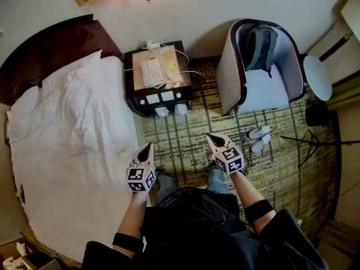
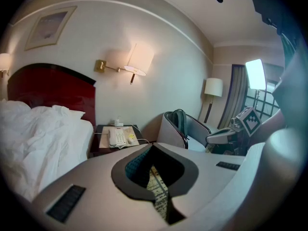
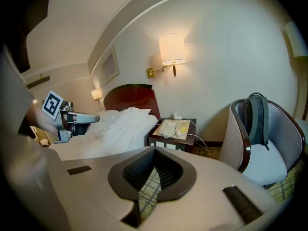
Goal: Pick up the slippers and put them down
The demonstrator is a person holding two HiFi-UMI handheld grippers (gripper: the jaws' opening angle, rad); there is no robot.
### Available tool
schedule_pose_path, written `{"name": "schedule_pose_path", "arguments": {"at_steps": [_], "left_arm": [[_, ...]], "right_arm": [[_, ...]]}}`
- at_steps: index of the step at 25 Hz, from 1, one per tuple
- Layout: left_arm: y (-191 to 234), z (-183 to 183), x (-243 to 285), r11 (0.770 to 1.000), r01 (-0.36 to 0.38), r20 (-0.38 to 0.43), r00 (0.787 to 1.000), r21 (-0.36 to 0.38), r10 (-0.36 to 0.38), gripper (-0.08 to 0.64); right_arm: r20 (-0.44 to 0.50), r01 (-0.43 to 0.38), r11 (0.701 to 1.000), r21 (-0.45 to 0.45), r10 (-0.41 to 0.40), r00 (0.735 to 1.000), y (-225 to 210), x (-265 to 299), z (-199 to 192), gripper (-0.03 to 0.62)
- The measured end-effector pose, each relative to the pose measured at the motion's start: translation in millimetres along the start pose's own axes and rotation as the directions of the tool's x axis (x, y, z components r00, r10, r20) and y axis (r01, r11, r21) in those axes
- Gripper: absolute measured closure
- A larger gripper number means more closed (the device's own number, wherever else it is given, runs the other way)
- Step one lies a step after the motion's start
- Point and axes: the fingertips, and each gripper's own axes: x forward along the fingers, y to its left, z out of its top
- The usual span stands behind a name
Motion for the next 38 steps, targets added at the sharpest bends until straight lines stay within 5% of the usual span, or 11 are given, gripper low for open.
{"name": "schedule_pose_path", "arguments": {"at_steps": [8,13,16,20,28,31,35,38], "left_arm": [[-2.3,-8.0,19.4,0.998,0.043,-0.053,0.998,0.040,-0.041,0.556],[11.6,-26.6,52.5,0.993,0.080,-0.092,0.993,0.084,-0.072,0.556],[18.2,-49.2,77.7,0.989,0.110,-0.118,0.988,0.097,-0.098,0.557],[34.2,-93.1,120.7,0.989,0.128,-0.128,0.985,0.073,-0.118,0.557],[75.5,-211.0,234.0,0.991,0.117,-0.125,0.986,0.057,-0.109,0.557],[96.8,-259.6,284.2,0.991,0.118,-0.117,0.987,0.065,-0.110,0.557],[125.0,-330.4,347.1,0.992,0.104,-0.107,0.990,0.066,-0.096,0.557],[139.9,-374.6,390.4,0.990,0.112,-0.108,0.989,0.089,-0.102,0.557]], "right_arm": [[0.000,0.046,0.985,0.166,-0.047,0.999,-11.7,22.2,-21.0,0.555],[0.026,0.037,0.914,0.405,-0.051,0.998,-19.0,74.7,-51.0,0.502],[0.053,0.026,0.835,0.550,-0.066,0.996,-21.9,111.5,-76.7,0.435],[0.113,-0.011,0.678,0.735,-0.106,0.988,-30.4,169.7,-119.6,0.371],[0.166,-0.067,0.468,0.881,-0.174,0.971,-82.2,302.0,-234.6,0.261],[0.160,-0.078,0.325,0.942,-0.235,0.959,-111.5,358.3,-300.9,0.228],[0.135,-0.049,0.305,0.951,-0.269,0.953,-148.5,418.1,-372.6,0.204],[0.207,-0.149,0.206,0.967,-0.300,0.931,-167.3,464.9,-410.4,0.202]]}}
